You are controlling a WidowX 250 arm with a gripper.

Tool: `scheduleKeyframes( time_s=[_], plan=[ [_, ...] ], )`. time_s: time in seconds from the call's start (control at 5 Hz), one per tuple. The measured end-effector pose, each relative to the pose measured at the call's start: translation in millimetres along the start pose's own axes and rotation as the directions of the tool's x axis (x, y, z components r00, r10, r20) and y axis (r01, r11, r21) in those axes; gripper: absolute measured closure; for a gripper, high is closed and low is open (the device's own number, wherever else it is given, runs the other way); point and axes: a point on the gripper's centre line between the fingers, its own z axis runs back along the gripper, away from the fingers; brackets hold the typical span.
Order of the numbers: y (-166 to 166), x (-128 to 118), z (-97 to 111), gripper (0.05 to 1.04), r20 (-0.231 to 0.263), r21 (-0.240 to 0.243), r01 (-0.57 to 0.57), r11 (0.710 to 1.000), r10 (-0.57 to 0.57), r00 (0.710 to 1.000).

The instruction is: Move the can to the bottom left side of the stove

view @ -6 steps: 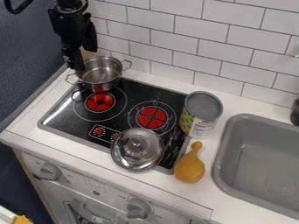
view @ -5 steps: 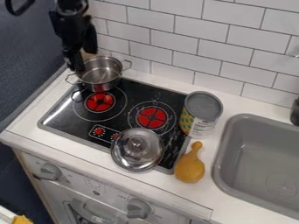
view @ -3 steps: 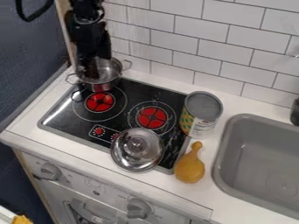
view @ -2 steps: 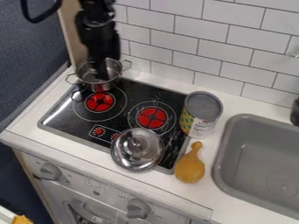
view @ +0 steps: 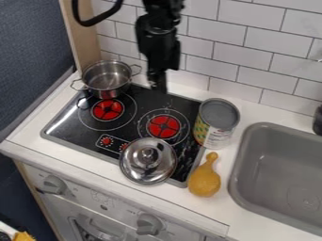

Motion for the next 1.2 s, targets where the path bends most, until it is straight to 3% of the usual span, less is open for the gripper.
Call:
scheduleKeyframes(
  time_s=[0.2, 0.4, 0.8, 1.2],
  plan=[
    [-5.0, -45.4, 11.8, 0.083, -0.016, -0.054, 0.081, 0.995, -0.082, 0.997],
    [-13.2, -86.4, 7.2, 0.083, -0.096, -0.077, 0.179, 0.981, -0.186, 0.978],
    [-1.0, -149.6, 0.0, 0.083, -0.158, -0.067, 0.337, 0.939, -0.343, 0.926],
    [17.2, -175.1, -18.1, 0.083, -0.168, -0.024, 0.390, 0.921, -0.388, 0.906]
  ],
)
